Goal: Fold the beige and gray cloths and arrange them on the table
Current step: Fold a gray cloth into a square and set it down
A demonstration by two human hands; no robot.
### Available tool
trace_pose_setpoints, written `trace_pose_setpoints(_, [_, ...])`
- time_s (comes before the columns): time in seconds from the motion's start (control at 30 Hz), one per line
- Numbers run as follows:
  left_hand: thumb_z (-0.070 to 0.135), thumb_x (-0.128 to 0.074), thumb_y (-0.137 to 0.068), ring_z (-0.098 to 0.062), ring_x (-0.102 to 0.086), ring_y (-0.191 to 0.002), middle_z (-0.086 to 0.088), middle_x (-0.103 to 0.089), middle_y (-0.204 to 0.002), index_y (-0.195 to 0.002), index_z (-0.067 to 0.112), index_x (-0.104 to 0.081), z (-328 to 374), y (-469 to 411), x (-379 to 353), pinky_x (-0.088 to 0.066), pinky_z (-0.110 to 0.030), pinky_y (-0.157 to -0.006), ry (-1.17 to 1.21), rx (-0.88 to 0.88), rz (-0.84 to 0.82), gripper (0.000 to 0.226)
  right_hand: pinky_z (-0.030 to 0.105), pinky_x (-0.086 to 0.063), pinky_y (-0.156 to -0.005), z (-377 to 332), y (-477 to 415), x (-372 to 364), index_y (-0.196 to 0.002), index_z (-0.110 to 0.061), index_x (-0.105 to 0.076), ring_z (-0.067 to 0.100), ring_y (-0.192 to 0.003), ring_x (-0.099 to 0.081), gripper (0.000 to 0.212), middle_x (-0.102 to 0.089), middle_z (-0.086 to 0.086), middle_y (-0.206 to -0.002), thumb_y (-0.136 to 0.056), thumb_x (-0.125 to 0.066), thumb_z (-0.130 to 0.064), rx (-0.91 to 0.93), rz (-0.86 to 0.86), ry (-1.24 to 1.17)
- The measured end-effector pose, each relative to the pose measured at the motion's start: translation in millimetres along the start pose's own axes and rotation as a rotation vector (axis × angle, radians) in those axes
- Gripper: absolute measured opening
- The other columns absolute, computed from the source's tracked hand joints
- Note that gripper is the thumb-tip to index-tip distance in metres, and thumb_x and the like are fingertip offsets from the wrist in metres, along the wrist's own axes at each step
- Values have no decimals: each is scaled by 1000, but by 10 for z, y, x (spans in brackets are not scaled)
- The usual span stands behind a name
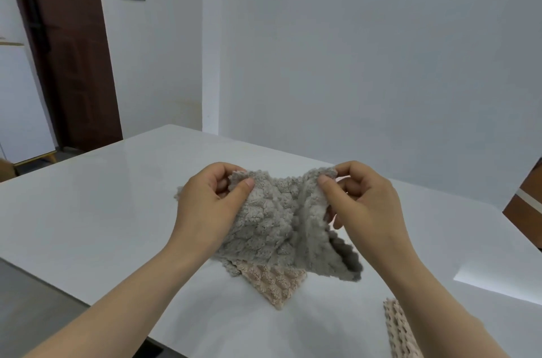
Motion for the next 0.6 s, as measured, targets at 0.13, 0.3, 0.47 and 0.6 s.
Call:
trace_pose_setpoints(0.13, [22, -69, -84, -41, -61, -76, -19, -68, -79, -81, 21, -65, 21, 36, -112, -52, -47, -68, -1, -15, -14, 5, 20, -49, -52, -19, 68, -185, -83, -16, -61, 10, -42, -57, 6, -67, 2, -56, -87, -66, -16, -25, -76, -27])
trace_pose_setpoints(0.3, [28, -71, -82, -43, -61, -74, -23, -67, -80, -81, 23, -65, 40, 70, -194, -51, -52, -69, 28, -13, -40, 7, 33, -56, -57, 1, 103, -299, -86, -21, -60, 16, -52, -64, 7, -68, 4, -62, -86, -67, -19, -44, -107, -26])
trace_pose_setpoints(0.47, [22, -69, -84, -18, -53, -55, -18, -67, -74, -91, 19, -65, 3, 100, -222, -45, -31, -56, 95, 42, -95, 8, 26, -54, -55, -14, 127, -346, -92, -22, -58, 12, -56, -68, 10, -71, 1, -65, -87, -66, -19, -61, -149, -44])
trace_pose_setpoints(0.6, [11, -61, -89, -23, -70, -80, -2, -76, -89, -104, 14, -64, -23, 164, -242, -56, -39, -76, 209, 138, -173, 16, 23, -55, -55, -38, 144, -348, -102, -25, -56, 9, -62, -69, 17, -73, -1, -72, -89, -65, -20, -44, -221, -58])
Point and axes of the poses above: each hand's wrist, its own y-axis away from the middle knuckle, its own x-axis out of the back of the hand, z = x × y, the point moved 7 cm from there along -y, towards the middle knuckle
